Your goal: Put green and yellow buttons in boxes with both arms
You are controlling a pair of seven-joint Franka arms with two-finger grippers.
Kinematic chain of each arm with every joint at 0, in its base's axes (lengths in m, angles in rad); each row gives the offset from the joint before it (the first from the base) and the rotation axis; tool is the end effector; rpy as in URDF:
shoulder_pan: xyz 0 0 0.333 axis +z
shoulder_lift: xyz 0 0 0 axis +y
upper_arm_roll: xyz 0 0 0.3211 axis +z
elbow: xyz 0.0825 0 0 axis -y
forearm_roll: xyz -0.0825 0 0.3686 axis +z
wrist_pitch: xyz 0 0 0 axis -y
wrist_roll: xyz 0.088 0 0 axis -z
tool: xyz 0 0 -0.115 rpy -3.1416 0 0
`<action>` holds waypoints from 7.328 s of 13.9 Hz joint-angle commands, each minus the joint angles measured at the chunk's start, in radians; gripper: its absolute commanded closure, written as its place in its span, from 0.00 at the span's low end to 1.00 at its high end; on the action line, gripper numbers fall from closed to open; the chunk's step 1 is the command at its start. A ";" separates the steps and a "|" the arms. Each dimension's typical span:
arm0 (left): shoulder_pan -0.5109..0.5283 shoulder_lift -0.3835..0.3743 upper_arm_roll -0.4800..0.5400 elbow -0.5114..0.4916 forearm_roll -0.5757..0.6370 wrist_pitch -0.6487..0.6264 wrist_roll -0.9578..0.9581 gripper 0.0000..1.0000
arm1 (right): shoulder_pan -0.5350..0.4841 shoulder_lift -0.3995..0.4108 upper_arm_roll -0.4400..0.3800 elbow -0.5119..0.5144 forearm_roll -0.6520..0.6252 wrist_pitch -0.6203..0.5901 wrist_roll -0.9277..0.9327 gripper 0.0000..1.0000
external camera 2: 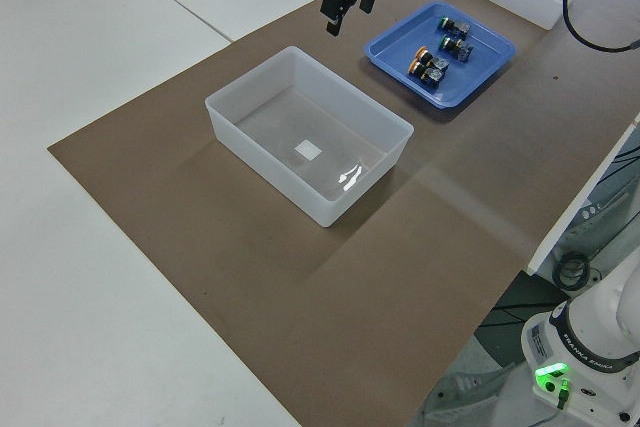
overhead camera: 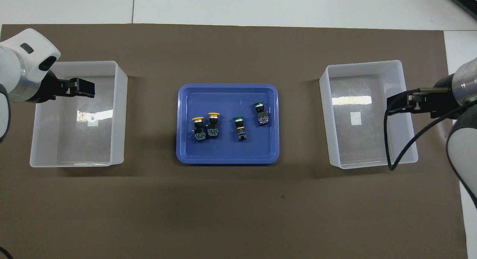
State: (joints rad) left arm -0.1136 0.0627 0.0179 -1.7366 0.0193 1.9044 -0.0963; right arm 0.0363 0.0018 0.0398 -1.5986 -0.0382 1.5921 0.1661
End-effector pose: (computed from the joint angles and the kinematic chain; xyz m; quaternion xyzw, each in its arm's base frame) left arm 0.5772 -0.0541 0.5400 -0.9986 0.0024 -0.0532 0.0047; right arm 0.5398 0.0368 0.6099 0.9988 -0.0445 -0.0018 0.0194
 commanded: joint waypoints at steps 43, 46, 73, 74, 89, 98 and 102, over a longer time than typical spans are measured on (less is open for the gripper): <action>-0.340 0.296 0.005 -0.017 -0.065 0.286 -0.382 0.00 | 0.013 0.000 0.006 -0.013 0.000 0.037 -0.017 0.00; -0.354 0.290 0.005 -0.052 -0.065 0.301 -0.382 0.00 | 0.051 0.003 0.011 -0.041 -0.002 0.124 -0.016 0.00; -0.420 0.281 0.005 -0.236 -0.065 0.534 -0.416 0.38 | 0.418 0.444 0.009 -0.215 -0.241 0.896 0.286 0.00; -0.420 0.281 0.005 -0.236 -0.065 0.536 -0.416 0.41 | 0.419 0.452 0.009 -0.221 -0.250 0.910 0.286 0.00; -0.397 0.292 0.007 -0.080 -0.064 0.395 -0.416 1.00 | 0.410 0.402 0.009 -0.274 -0.285 0.918 0.282 1.00; -0.230 0.260 0.019 0.094 -0.055 0.147 -0.292 1.00 | 0.239 0.115 0.011 -0.316 -0.264 0.603 0.190 1.00; -0.095 0.253 0.017 0.133 -0.064 0.068 -0.085 1.00 | 0.107 0.032 0.009 -0.337 -0.126 0.497 -0.026 1.00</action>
State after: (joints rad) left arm -0.2645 0.3260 0.0434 -1.6306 -0.0323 2.0303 -0.2736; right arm 0.2139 0.0907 0.0391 -1.8953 -0.2255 2.1214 0.2512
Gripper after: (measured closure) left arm 0.586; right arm 0.586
